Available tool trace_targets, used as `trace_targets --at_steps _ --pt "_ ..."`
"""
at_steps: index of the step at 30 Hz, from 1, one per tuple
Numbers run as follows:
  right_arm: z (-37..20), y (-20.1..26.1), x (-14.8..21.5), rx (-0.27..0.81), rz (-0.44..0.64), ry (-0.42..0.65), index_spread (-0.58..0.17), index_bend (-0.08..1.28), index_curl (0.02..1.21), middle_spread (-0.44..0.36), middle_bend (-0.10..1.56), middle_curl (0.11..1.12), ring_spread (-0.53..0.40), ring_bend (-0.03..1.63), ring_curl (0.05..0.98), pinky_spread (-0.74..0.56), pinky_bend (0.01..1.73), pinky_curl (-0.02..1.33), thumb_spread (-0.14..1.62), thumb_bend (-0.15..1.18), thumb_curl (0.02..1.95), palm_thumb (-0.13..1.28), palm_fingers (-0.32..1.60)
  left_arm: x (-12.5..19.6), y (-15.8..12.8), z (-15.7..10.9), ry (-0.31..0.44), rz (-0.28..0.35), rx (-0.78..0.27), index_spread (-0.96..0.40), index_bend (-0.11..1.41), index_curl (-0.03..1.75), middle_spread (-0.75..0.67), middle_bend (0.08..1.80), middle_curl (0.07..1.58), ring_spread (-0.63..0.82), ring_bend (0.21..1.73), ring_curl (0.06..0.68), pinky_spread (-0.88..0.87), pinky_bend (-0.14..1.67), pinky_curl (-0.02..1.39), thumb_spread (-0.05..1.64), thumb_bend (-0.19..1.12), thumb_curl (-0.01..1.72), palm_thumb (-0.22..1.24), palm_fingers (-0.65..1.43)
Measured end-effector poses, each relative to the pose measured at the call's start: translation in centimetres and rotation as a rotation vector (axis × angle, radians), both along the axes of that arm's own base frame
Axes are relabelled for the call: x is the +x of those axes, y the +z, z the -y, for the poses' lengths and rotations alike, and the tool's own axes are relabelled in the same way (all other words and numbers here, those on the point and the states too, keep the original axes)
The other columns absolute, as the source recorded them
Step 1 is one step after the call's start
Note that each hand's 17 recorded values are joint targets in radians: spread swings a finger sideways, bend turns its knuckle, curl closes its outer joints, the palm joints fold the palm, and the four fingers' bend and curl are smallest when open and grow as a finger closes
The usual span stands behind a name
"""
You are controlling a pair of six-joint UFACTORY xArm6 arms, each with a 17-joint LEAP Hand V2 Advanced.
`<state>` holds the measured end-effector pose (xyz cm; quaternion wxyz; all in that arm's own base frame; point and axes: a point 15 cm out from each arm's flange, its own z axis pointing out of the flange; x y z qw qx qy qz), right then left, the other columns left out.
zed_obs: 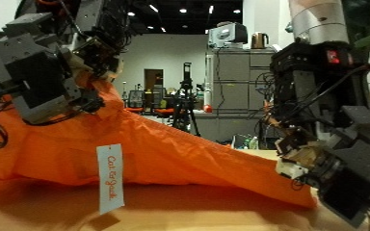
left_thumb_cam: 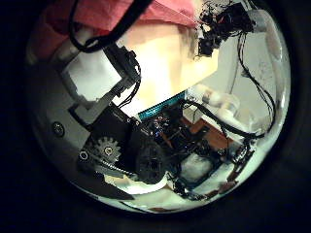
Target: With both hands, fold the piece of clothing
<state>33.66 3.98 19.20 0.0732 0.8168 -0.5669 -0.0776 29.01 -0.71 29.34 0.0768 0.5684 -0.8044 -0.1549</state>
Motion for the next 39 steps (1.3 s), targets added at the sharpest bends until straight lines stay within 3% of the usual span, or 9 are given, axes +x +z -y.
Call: trace_targets --at_steps 6,15,23,33,39 --pt "0.4 4.2 -4.6 -0.003 -0.075 0.026 -0.24 1.08 0.72 -0.1 1.26 0.74 -0.228 1.29 0.699 -0.26 1.24 0.79 1.29 0.05 0.46 1.14 1.15 -2.4 1.3 0.0 -0.029 -0.034 -0.02 -0.62 0.17 1.59 -0.62 0.84 1.14 -0.44 1.36 0.524 -0.61 1.23 0.58 0.99 -0.02 0.78 0.86 1.04" --pt "0.0 6.3 -5.4 0.005 -0.03 0.05 -0.228 1.11 0.74 -0.1 1.32 0.72 -0.225 1.32 0.727 -0.23 1.23 0.87 1.3 0.03 0.5 1.16 1.12 -3.2 2.2 -0.2 -0.03 -0.042 -0.019 -0.57 0.16 1.62 -0.62 0.83 1.15 -0.44 1.35 0.523 -0.62 1.22 0.58 0.99 -0.02 0.77 0.84 1.04" --pt "0.1 8.9 -6.6 0.009 -0.01 0.059 -0.231 1.11 0.74 -0.098 1.34 0.7 -0.221 1.33 0.738 -0.21 1.19 0.94 1.3 0.02 0.54 1.17 1.12 -4.5 5.5 -0.2 -0.049 -0.063 -0.027 -0.54 0.16 1.63 -0.62 0.84 1.15 -0.45 1.35 0.523 -0.63 1.21 0.58 0.99 -0.02 0.76 0.84 1.05" --pt "-1.3 16.7 -1.6 0.027 0.116 0.073 -0.23 1.11 0.74 -0.097 1.35 0.68 -0.218 1.33 0.742 -0.21 1.16 1.0 1.3 0.0 0.58 1.17 1.13 -1.1 10.2 -0.9 -0.038 -0.103 -0.012 -0.5 0.16 1.64 -0.64 0.83 1.14 -0.45 1.35 0.521 -0.62 1.22 0.58 0.99 -0.01 0.75 0.83 1.05" --pt "-3.2 16.4 4.0 0.034 0.097 0.081 -0.231 1.12 0.74 -0.097 1.36 0.67 -0.217 1.33 0.745 -0.21 1.14 1.04 1.31 0.0 0.6 1.17 1.13 3.0 8.9 -3.1 0.008 -0.178 0.024 -0.47 0.16 1.65 -0.64 0.83 1.15 -0.45 1.34 0.523 -0.63 1.2 0.58 0.99 -0.01 0.74 0.83 1.04"
